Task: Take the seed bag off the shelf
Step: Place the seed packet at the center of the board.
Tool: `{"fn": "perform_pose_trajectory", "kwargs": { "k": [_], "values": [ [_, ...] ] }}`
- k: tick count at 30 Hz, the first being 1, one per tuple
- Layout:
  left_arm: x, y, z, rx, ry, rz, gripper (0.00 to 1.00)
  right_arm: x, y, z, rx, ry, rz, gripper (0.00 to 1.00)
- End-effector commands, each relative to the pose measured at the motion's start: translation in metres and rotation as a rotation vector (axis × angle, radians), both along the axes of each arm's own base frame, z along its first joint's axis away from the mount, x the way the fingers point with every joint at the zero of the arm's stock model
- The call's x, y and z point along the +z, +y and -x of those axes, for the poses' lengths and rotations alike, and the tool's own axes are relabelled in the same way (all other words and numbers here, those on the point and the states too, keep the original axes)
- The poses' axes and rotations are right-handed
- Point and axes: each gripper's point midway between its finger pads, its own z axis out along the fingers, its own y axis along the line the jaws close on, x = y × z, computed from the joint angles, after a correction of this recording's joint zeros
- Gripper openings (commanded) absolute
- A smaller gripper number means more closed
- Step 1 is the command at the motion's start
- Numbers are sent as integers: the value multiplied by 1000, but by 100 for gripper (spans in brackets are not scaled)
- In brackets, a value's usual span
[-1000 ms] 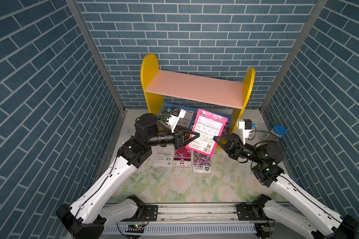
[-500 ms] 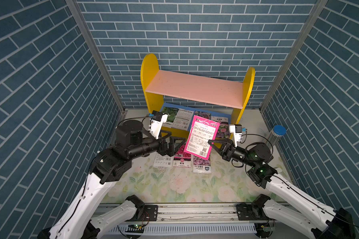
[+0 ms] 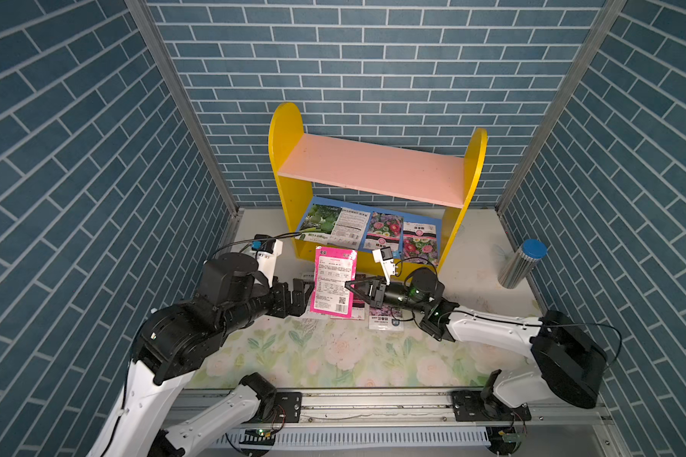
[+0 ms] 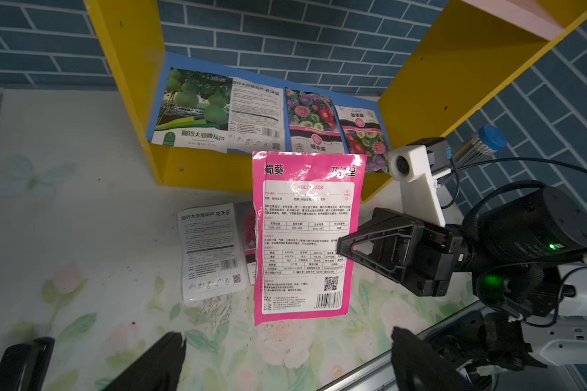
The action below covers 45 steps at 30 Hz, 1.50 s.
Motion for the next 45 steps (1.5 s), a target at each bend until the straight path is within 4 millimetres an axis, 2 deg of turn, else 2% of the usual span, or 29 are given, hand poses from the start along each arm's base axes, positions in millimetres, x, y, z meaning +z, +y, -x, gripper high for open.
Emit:
{"fn": "perform_pose_trajectory", "kwargs": {
  "k": [1,4,10,16,22,23,24,31,40,45],
  "values": [
    [-16,24,6,86,49,-91,100,15,27,-12,-27,11,-63,0],
    [-25,33,7,133,75,-123,100,-2,57,-19,-24,59,-37,0],
    [-26,35,9,143,67,-107,100,-46,110,-33,-28,151,47,0],
    [-30,40,9,173,79,-119,100,-85,145,-44,-49,205,133,0],
    [-40,43,7,203,101,-130,100,-106,163,-53,-78,239,170,0],
    [-41,42,7,202,102,-132,100,-121,166,-54,-85,251,199,0],
    [-41,43,6,205,101,-134,100,-128,170,-57,-91,260,215,0],
    [-44,37,4,185,93,-116,100,-161,193,-65,-115,315,288,0],
    [-54,31,-1,163,100,-126,100,-192,217,-73,-127,355,364,0],
    [-56,31,-2,164,98,-134,100,-206,222,-77,-146,372,402,0]
  ]
}}
